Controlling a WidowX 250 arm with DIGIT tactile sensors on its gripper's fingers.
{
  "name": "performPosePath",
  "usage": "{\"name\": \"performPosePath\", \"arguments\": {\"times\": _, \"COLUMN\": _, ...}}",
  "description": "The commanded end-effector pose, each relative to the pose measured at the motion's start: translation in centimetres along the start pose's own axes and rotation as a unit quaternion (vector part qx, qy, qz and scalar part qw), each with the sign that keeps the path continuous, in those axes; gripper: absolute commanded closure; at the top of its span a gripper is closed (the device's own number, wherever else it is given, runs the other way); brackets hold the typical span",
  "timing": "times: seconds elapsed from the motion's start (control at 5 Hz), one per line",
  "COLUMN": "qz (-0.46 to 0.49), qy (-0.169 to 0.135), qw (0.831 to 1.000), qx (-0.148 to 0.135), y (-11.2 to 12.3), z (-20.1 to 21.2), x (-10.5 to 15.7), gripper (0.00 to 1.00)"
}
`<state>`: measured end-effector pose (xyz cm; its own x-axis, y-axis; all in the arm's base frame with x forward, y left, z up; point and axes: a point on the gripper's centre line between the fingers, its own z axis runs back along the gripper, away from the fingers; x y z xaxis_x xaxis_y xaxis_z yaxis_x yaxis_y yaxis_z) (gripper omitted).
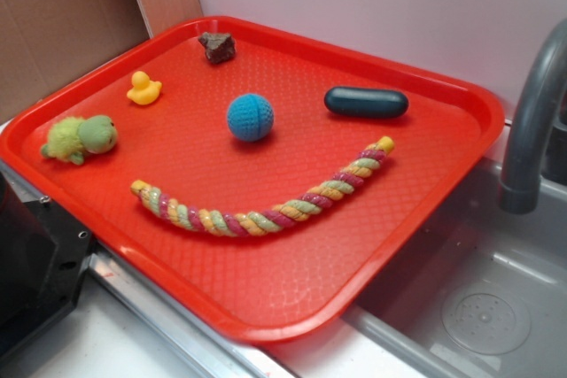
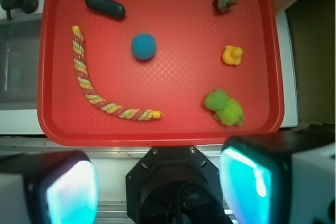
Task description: Grab the rock.
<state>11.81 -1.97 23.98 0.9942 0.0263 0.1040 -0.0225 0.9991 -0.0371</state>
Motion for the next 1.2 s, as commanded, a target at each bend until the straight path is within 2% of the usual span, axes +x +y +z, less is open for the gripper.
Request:
{"name": "performPosePath", "arguments": {"times": 0.0, "qz": 0.105, "qy": -0.037, "qw": 0.993, "qx": 0.031, "y": -1.3, "z": 0.4, "x": 10.1, "gripper": 0.00}}
{"name": "performPosePath", "arguments": {"times": 0.2, "qz": 0.133, "qy": -0.039, "qw": 0.986, "qx": 0.092, "y": 1.4, "z": -2.3, "x": 15.0, "gripper": 0.00}}
{"name": "performPosePath", "arguments": {"times": 0.4, "qz": 0.111, "qy": -0.041, "qw": 0.984, "qx": 0.136, "y": 6.4, "z": -7.4, "x": 19.6, "gripper": 0.00}}
{"name": "performPosePath", "arguments": {"times": 0.6, "qz": 0.091, "qy": -0.034, "qw": 0.986, "qx": 0.138, "y": 11.3, "z": -11.9, "x": 20.8, "gripper": 0.00}}
{"name": "performPosePath", "arguments": {"times": 0.8, "qz": 0.075, "qy": -0.038, "qw": 0.985, "qx": 0.150, "y": 14.0, "z": -14.2, "x": 21.5, "gripper": 0.00}}
{"name": "performPosePath", "arguments": {"times": 1.0, "qz": 0.079, "qy": 0.000, "qw": 0.981, "qx": 0.177, "y": 15.9, "z": -16.8, "x": 21.5, "gripper": 0.00}}
